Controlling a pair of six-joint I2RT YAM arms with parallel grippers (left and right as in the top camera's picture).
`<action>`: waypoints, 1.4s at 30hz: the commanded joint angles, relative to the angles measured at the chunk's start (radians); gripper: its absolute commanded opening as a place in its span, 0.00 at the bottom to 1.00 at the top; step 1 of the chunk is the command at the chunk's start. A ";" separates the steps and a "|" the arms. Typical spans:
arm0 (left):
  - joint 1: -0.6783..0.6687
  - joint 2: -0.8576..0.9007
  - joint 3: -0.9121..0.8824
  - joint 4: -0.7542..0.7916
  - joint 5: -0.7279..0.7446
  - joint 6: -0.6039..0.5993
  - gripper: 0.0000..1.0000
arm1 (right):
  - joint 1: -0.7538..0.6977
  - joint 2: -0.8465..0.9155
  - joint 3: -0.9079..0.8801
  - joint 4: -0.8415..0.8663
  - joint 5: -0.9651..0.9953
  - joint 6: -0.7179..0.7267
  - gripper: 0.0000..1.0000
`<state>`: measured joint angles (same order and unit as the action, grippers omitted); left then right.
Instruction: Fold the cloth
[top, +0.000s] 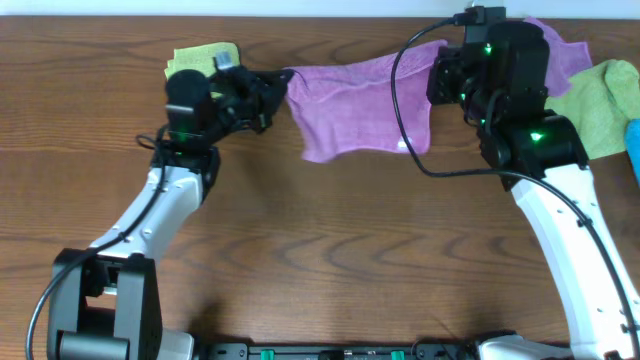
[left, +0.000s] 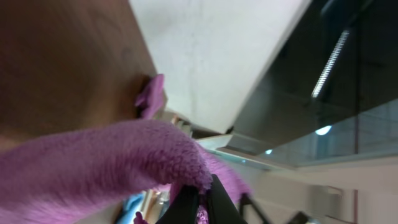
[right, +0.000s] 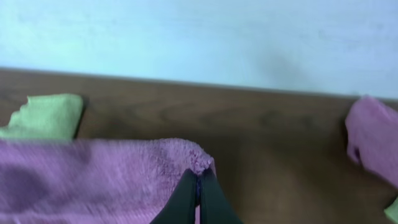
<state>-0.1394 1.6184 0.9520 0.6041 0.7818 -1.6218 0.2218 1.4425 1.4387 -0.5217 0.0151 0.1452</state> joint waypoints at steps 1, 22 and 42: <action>0.029 -0.005 0.018 -0.007 0.189 -0.048 0.06 | 0.024 -0.032 0.062 -0.089 -0.019 -0.024 0.01; 0.024 -0.005 0.018 -0.459 0.150 0.290 0.06 | 0.123 -0.035 0.061 -0.182 0.076 -0.058 0.01; -0.025 -0.130 0.036 -0.523 -0.336 1.009 0.06 | 0.119 -0.073 0.069 -0.156 0.107 -0.122 0.01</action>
<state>-0.1452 1.5612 0.9730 0.1101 0.6296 -0.8368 0.3397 1.3933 1.4860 -0.6716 0.1322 0.0414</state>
